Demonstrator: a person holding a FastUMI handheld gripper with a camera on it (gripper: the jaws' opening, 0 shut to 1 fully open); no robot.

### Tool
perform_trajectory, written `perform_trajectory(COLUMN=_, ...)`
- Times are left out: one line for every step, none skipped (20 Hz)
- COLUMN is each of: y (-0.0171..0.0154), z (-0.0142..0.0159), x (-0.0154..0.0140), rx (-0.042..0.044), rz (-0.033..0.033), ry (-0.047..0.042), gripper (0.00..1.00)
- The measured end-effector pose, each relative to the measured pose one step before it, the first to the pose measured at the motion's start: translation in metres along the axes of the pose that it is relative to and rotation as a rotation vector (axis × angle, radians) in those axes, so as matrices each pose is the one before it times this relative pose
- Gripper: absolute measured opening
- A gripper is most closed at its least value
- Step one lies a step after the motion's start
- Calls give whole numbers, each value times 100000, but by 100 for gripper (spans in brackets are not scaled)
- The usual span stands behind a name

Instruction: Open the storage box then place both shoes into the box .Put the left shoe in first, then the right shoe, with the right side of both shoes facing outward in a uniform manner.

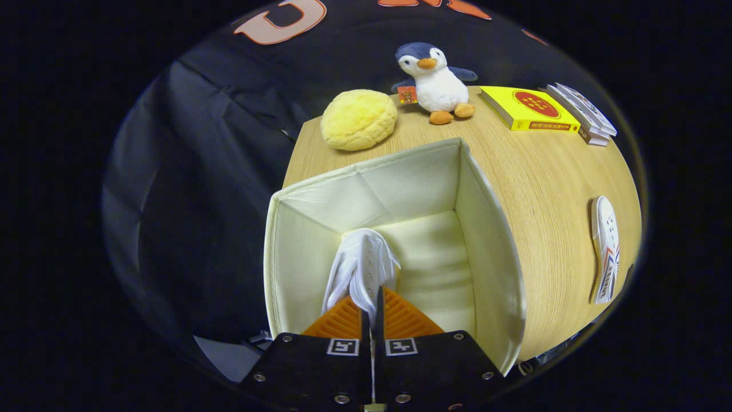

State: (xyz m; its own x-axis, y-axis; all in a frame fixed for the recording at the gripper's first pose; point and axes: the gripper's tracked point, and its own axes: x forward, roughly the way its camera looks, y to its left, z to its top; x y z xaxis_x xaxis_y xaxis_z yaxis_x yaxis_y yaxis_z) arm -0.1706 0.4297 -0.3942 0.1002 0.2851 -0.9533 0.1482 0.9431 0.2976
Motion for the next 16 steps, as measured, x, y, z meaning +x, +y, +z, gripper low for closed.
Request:
perform_trajectory(y=32, z=-55, x=403, rx=2789, rz=-391, ry=888, gripper=3)
perform_trajectory(y=81, z=-111, x=404, rx=4057, rz=-76, ry=1298, gripper=3)
perform_trajectory(y=49, z=102, x=317, rx=3368, rz=209, ry=235, gripper=3)
perform_trajectory(y=65, z=158, x=213, rx=2134, rz=465, ry=-138, gripper=3)
perform_trajectory(y=107, z=63, x=238, rx=980, rz=560, ry=-137, gripper=3)
perform_trajectory(y=128, z=-417, x=127, rx=321, rz=973, ry=1674, gripper=3)
perform_trajectory(y=337, z=-824, x=96, rx=-293, rz=1699, ry=2581, gripper=6)
perform_trajectory(y=149, z=-792, x=152, rx=-1671, rz=1179, ry=2906, gripper=8)
perform_trajectory(y=-245, z=-731, x=-32, rx=-2164, rz=262, ry=3084, gripper=10)
perform_trajectory(y=47, z=-882, x=-78, rx=-1112, rz=1765, ry=3824, gripper=12)
perform_trajectory(y=345, z=-894, x=-224, rx=-215, rz=2864, ry=3429, gripper=12)
perform_trajectory(y=98, z=-518, x=-380, rx=-1190, rz=2260, ry=2175, gripper=13)
perform_trajectory(y=499, z=-44, x=-668, rx=-1078, rz=4688, ry=169, gripper=16)
perform_trajectory(y=976, z=157, x=-940, rx=-337, rz=5893, ry=-977, gripper=16)
perform_trajectory(y=941, z=67, x=-1368, rx=-446, rz=5077, ry=-1129, gripper=19)
perform_trajectory(y=603, z=230, x=-1147, rx=-1303, rz=3843, ry=-1277, gripper=23)
